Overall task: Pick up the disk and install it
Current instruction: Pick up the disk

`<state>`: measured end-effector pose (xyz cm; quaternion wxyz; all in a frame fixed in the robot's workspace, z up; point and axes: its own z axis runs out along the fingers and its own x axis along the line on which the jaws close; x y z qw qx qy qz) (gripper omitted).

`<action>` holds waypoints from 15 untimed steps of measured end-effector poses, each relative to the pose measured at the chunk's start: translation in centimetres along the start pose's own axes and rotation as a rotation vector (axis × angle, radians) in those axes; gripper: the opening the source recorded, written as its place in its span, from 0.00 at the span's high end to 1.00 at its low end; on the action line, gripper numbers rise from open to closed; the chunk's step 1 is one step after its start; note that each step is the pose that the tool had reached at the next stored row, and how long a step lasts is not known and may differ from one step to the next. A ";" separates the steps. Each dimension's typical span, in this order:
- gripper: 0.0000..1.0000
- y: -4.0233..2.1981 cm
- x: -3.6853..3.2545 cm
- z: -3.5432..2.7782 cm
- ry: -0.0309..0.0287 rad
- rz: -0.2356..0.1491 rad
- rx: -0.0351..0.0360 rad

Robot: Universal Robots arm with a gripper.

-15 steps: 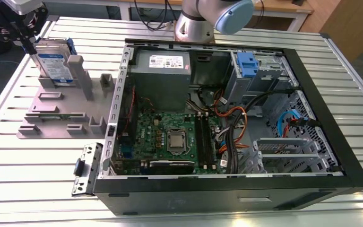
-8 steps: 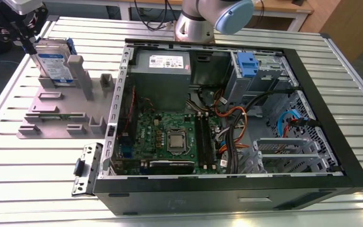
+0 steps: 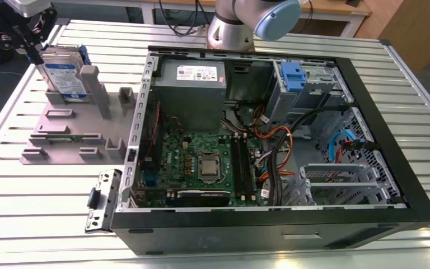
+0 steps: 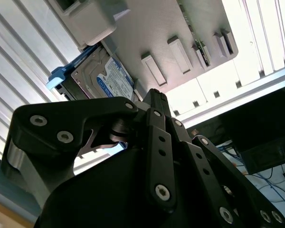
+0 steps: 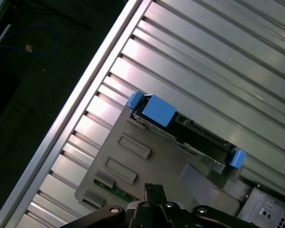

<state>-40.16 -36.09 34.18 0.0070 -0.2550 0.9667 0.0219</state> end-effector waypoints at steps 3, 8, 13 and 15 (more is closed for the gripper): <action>0.90 0.00 0.00 0.00 0.0003 -0.007 -0.0002; 0.90 0.00 0.00 0.00 0.0007 -0.018 -0.0005; 0.90 0.00 0.00 0.00 0.0011 -0.027 -0.0007; 0.90 0.00 0.00 0.00 0.0013 -0.031 -0.0008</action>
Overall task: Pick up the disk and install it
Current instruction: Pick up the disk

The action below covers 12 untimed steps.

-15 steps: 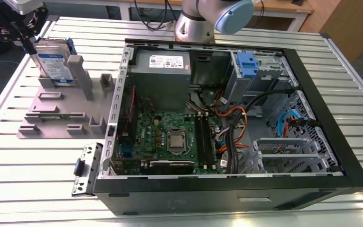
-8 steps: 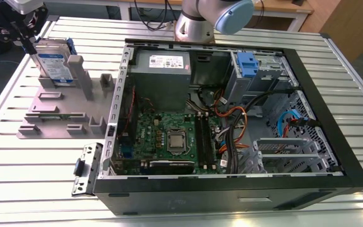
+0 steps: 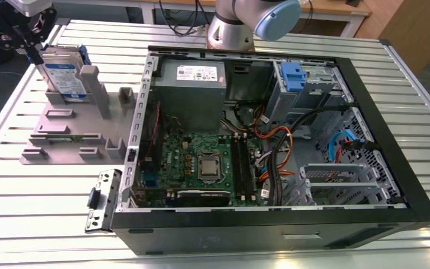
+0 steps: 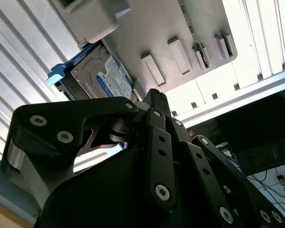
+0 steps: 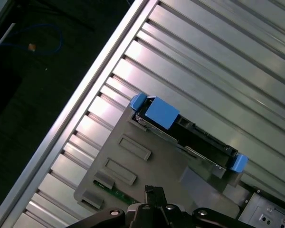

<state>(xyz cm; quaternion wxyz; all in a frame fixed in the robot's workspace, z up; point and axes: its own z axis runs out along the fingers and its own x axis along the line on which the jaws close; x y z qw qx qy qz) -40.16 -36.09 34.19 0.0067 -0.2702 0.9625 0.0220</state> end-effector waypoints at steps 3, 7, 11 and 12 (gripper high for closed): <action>0.90 0.00 0.00 0.00 0.0002 -0.006 -0.0002; 0.90 0.00 0.00 0.00 0.0005 -0.014 -0.0004; 0.90 0.00 0.00 0.00 0.0008 -0.022 -0.0006; 0.90 0.00 0.00 0.00 0.0009 -0.024 -0.0006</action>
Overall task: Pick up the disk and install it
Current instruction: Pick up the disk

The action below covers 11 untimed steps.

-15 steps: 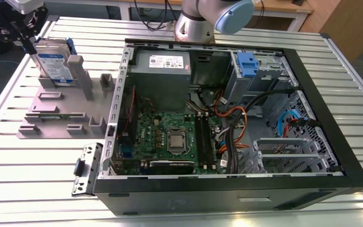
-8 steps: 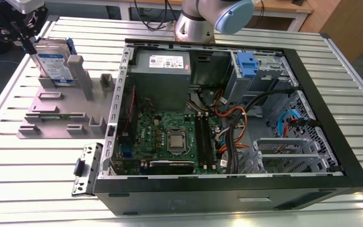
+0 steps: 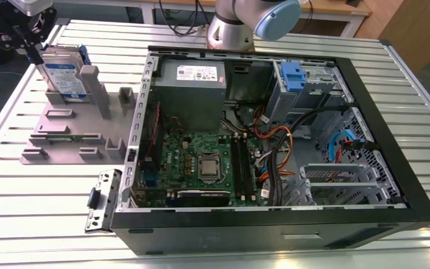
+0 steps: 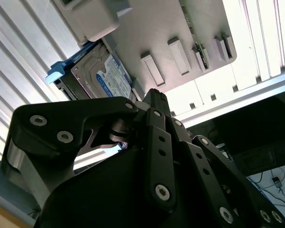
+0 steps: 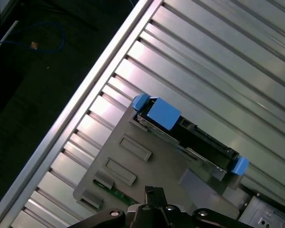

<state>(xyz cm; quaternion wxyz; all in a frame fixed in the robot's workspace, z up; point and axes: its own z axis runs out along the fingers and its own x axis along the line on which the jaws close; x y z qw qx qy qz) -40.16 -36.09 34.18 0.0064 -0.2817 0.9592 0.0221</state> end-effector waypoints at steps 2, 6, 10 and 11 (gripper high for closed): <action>0.90 0.00 0.00 0.00 0.0002 -0.004 -0.0001; 0.90 0.00 0.00 0.00 0.0004 -0.010 -0.0003; 0.90 0.00 0.00 0.00 0.0007 -0.016 -0.0004; 0.90 0.00 0.00 0.00 0.0007 -0.018 -0.0004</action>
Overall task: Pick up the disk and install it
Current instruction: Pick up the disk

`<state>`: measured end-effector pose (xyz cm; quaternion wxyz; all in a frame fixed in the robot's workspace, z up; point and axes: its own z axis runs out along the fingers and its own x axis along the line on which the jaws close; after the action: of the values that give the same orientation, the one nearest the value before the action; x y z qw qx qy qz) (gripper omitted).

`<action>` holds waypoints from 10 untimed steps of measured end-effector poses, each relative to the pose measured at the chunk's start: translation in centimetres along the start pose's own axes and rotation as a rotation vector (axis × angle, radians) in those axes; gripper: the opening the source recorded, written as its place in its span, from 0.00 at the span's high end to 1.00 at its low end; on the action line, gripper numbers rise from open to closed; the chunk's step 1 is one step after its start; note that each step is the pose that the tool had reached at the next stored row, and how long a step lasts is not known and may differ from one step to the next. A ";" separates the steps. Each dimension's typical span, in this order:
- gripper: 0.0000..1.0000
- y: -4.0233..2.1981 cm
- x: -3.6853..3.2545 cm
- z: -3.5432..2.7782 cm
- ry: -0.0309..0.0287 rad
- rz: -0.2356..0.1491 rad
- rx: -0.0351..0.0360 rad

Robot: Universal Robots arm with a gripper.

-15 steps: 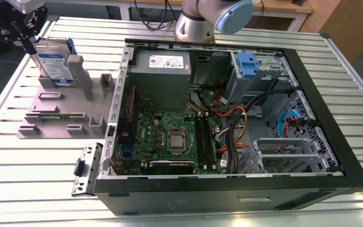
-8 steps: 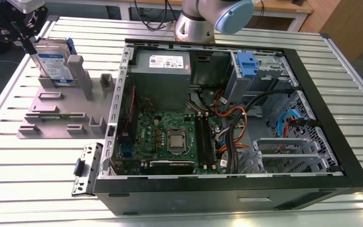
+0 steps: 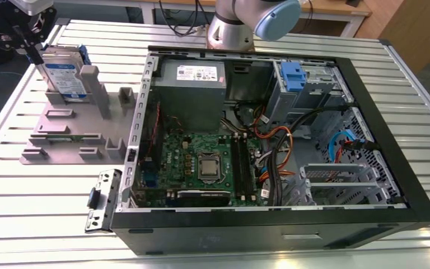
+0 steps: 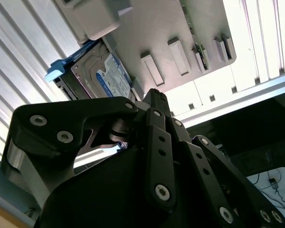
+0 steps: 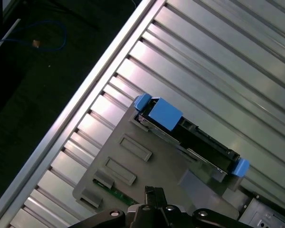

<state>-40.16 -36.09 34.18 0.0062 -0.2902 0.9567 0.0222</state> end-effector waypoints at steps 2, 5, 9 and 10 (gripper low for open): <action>0.90 0.00 0.00 0.00 0.0001 -0.003 -0.0001; 0.90 0.00 0.00 0.00 0.0003 -0.007 -0.0002; 0.90 0.00 0.00 0.00 0.0005 -0.013 -0.0003; 0.90 0.00 0.00 0.00 0.0006 -0.014 -0.0004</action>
<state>-40.16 -36.09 34.19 0.0060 -0.2970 0.9546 0.0222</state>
